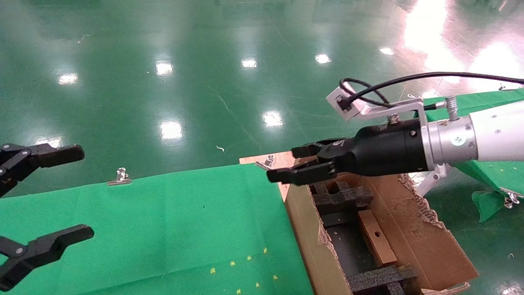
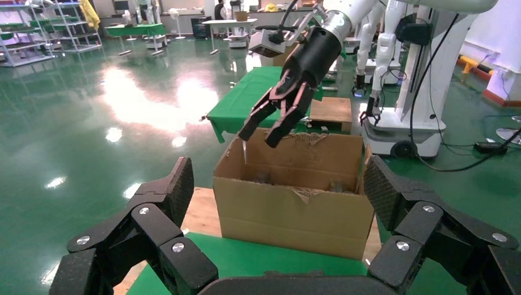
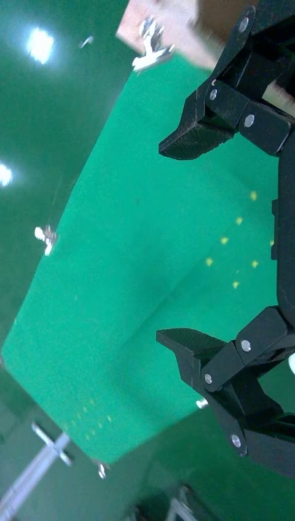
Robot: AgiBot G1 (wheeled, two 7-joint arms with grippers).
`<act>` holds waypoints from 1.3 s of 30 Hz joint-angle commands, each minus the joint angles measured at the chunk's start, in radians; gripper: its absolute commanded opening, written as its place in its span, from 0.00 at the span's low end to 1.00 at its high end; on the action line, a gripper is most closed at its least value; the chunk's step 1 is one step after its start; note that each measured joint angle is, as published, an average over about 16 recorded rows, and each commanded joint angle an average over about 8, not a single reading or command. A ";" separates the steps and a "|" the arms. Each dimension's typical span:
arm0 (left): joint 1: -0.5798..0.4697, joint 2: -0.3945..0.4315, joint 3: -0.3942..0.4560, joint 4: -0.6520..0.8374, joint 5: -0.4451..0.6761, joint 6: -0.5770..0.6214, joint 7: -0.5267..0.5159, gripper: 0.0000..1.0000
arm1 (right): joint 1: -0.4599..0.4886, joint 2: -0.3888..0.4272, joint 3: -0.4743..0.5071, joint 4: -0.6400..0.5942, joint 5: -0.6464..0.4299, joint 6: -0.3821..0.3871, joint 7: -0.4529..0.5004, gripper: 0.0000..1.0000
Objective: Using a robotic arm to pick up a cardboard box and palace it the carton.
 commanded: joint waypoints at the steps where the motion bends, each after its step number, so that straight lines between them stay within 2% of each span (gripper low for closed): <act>1: 0.000 0.000 0.000 0.000 0.000 0.000 0.000 1.00 | -0.028 -0.006 0.037 0.006 0.009 -0.014 -0.029 1.00; 39: 0.000 0.000 0.000 0.000 0.000 0.000 0.000 1.00 | -0.556 -0.122 0.755 0.112 0.189 -0.278 -0.582 1.00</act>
